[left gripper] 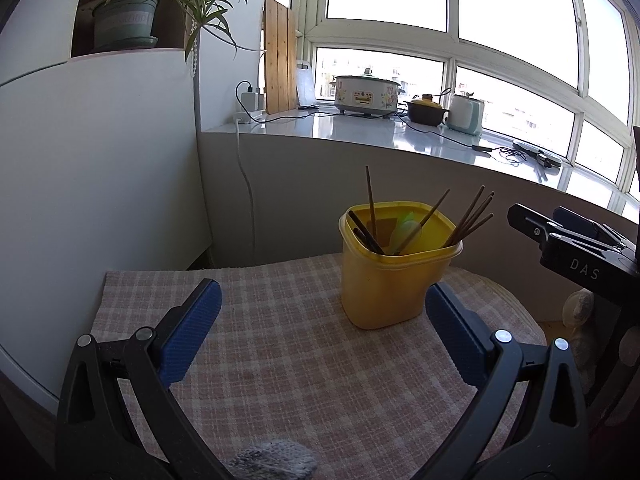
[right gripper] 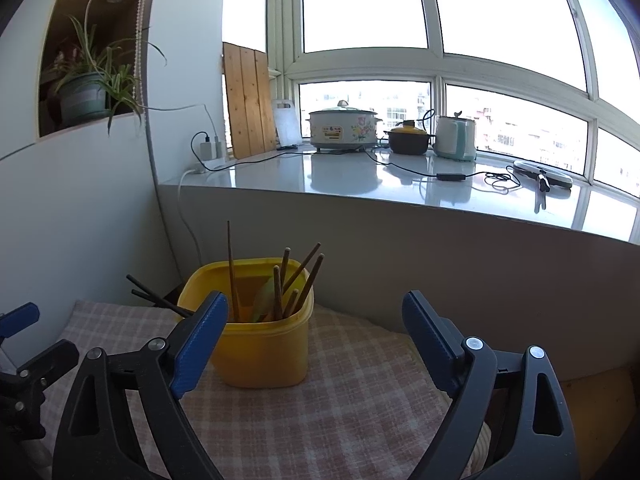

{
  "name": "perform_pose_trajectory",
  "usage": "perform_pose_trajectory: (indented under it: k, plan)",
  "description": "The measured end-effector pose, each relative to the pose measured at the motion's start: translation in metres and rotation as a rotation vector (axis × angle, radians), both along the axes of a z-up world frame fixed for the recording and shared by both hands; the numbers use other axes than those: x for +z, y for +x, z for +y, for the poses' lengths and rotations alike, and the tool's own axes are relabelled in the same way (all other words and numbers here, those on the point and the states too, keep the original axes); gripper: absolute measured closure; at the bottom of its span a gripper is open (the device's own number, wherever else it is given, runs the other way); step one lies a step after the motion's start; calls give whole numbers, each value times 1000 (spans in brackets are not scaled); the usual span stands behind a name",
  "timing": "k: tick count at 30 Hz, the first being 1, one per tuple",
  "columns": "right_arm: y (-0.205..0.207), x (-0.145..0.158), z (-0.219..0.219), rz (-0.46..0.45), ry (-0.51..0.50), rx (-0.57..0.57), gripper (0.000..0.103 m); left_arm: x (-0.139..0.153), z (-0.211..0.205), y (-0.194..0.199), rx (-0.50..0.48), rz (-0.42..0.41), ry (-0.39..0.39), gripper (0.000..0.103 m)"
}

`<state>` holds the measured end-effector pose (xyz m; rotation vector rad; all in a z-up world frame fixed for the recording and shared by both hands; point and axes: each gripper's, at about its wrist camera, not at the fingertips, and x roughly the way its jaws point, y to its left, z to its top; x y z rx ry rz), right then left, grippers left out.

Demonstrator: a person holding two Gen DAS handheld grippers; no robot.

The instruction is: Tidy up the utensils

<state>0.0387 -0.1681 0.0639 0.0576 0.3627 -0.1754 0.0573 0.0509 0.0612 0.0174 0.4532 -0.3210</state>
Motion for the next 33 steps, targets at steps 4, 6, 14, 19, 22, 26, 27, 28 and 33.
perform_pose_trajectory:
  k: [4, 6, 14, 19, 22, 26, 27, 28, 33]
  plan:
    - [2, -1, 0, 6, 0, 2, 14, -1, 1, 1, 0, 2, -1, 0]
    - [2, -1, 0, 4, 2, 1, 14, -1, 1, 1, 0, 3, -1, 0]
    - [2, -1, 0, 4, 6, 2, 14, -1, 1, 2, -3, 6, -3, 0]
    - [2, -1, 2, 6, 10, 6, 14, -3, 2, 3, 1, 5, -2, 0]
    - [1, -1, 2, 6, 10, 8, 14, -4, 3, 2, 3, 4, -1, 0]
    - [0, -1, 3, 4, 9, 9, 14, -4, 3, 2, 2, 2, -1, 0]
    - [0, -1, 3, 4, 10, 10, 14, -3, 3, 2, 3, 3, 0, 0]
    - [0, -1, 3, 4, 10, 10, 14, -3, 3, 2, 3, 3, 0, 0]
    - [0, -1, 3, 7, 12, 12, 14, -3, 3, 1, 3, 2, 0, 0]
